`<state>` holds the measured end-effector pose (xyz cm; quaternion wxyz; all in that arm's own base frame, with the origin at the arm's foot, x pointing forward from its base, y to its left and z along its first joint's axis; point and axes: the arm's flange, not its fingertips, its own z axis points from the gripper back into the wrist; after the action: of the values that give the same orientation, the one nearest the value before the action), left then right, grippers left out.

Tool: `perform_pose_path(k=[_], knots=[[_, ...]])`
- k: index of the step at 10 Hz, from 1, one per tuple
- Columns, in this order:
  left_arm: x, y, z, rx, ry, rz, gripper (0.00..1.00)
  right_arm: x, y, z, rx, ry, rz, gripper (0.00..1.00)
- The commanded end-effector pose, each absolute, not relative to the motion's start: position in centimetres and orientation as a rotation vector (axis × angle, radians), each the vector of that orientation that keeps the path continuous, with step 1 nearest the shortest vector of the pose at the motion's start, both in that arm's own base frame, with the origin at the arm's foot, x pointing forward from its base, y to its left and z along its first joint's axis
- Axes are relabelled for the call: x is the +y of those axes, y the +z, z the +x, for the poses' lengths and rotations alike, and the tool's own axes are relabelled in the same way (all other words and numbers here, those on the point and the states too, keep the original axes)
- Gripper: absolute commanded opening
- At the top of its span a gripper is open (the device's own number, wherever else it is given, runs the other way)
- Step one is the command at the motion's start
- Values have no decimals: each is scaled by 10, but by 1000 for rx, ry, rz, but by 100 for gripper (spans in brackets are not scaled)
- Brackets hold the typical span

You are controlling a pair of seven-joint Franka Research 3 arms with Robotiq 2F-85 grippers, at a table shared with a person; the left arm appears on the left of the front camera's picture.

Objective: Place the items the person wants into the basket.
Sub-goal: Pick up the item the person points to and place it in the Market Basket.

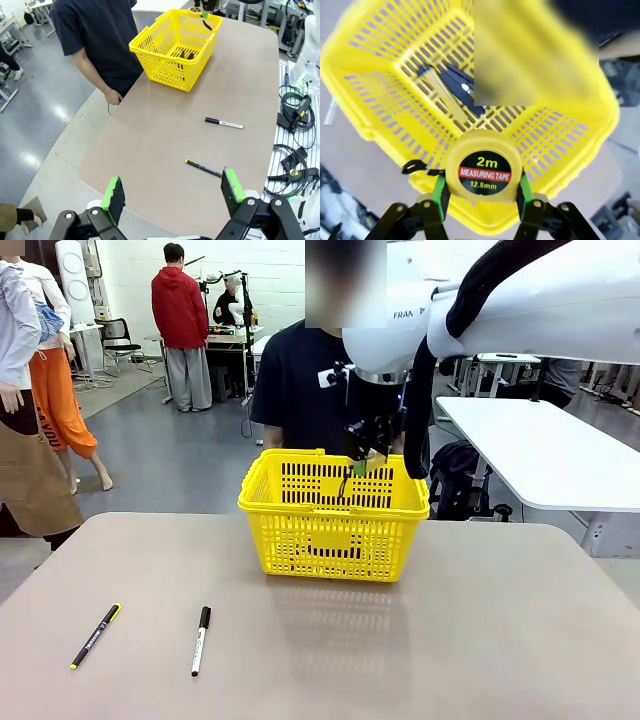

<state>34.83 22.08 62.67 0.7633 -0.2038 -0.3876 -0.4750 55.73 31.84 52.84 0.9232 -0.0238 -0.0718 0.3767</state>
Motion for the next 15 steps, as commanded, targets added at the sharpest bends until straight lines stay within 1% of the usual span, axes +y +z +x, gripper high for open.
perform_pose_path(k=[1,6,10,11,15], knots=[[222,626,348,-868,-1049,-451,100,306,496,574,-107,785,-41,64],[222,626,348,-868,-1049,-451,100,314,450,614,-36,818,-6,64],[222,626,348,-868,-1049,-451,100,322,431,629,8,883,24,64],[222,626,348,-868,-1049,-451,100,322,431,628,7,893,32,100],[222,626,348,-868,-1049,-451,100,320,438,615,-23,906,23,100]])
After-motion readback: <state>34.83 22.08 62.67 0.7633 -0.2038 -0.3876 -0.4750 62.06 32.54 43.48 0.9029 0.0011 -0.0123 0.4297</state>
